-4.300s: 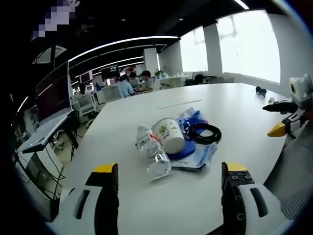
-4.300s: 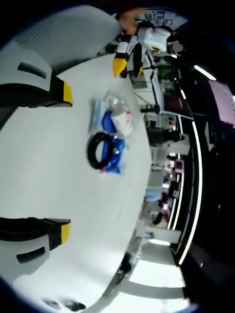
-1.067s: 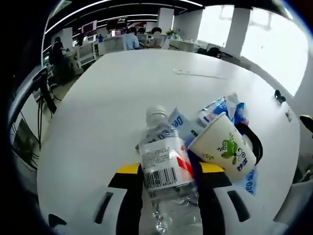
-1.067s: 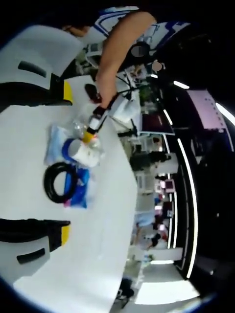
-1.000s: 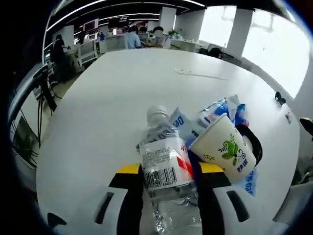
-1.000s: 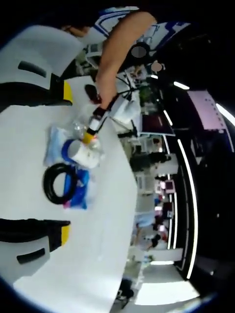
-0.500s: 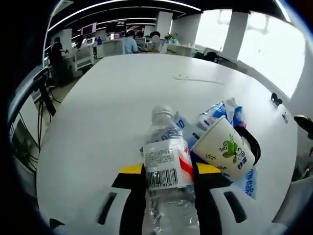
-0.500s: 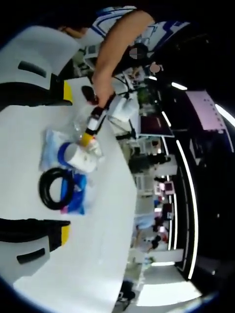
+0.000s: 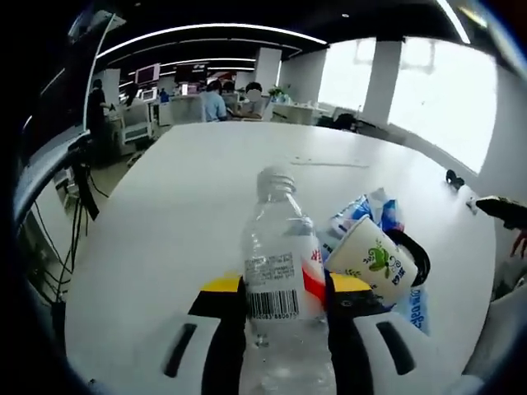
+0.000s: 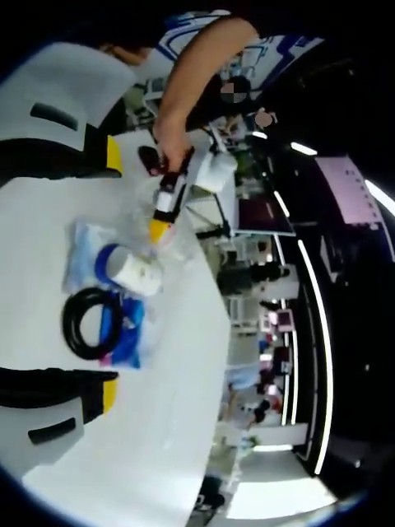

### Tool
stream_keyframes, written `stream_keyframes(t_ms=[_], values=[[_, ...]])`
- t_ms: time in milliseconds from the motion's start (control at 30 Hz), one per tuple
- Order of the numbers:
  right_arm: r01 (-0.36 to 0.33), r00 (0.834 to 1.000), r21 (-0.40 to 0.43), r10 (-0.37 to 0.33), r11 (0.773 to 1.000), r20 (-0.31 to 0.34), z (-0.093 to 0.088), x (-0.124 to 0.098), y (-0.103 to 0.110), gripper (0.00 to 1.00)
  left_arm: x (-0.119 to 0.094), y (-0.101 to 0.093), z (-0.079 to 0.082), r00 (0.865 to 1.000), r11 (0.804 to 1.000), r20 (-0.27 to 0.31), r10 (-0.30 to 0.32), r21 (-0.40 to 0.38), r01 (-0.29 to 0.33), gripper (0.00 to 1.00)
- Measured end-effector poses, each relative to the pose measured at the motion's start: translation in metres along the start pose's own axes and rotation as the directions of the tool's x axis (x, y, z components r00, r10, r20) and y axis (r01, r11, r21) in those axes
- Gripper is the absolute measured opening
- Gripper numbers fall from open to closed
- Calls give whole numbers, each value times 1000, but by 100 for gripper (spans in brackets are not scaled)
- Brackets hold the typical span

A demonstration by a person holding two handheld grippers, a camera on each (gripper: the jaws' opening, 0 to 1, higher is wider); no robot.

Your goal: Arrange the tabletop items into an orderly group along one side of the table until the central work area is clear of visible clutter.

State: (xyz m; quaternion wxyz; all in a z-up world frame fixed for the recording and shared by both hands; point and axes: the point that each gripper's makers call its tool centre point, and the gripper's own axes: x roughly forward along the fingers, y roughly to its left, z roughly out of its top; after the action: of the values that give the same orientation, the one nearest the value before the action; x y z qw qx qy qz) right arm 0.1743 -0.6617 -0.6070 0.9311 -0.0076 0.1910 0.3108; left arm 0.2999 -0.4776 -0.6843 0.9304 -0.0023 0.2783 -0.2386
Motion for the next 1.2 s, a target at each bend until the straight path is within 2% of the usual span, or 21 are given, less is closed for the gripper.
stream_keyframes(t_ms=[133,400,533,600,700,1200], values=[[-2,1000,-6,2,1000,0,1,0,1,94,-3,1,4,1000,1000,23,-6,23,5,37],[-6,1000,-19,6,1000,4,5,-1,4,94,-12,4,9,998,1000,57,-16,20,15,37],[-4,1000,-21,4,1000,10,7,-2,4,94,-18,1,11,997,998,72,-37,49,34,37],[-4,1000,-23,4,1000,11,8,-3,4,94,-20,-1,13,996,995,84,-43,95,35,37],[-4,1000,-24,4,1000,12,8,-3,5,94,-23,-1,11,995,995,82,-49,89,42,37],[-3,1000,-22,4,1000,30,13,-3,9,94,-34,-4,3,991,983,80,-108,159,94,38]])
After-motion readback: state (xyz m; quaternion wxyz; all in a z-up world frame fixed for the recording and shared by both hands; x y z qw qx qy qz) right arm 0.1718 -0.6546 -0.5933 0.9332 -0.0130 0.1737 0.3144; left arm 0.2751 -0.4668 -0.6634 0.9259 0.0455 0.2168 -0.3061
